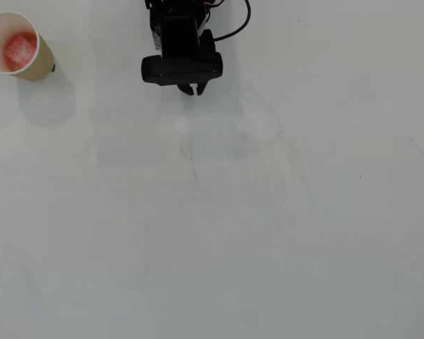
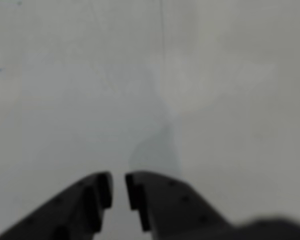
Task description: Pick up the cube and drop it in the cup.
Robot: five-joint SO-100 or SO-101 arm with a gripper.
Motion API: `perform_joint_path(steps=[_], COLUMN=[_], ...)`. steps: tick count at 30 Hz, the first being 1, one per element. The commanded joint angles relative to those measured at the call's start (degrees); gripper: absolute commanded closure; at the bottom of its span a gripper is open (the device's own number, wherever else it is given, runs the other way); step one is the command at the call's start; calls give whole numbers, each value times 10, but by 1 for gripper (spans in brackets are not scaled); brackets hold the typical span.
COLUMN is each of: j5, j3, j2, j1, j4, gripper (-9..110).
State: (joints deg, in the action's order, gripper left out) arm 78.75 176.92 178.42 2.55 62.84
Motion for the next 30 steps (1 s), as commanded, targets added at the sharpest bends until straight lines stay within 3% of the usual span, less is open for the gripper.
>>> perform_joint_path(steps=[1,30], j5=[16,22], j3=[19,19], j2=[13,13], j1=[-10,19], j4=[7,12], gripper=[99,99])
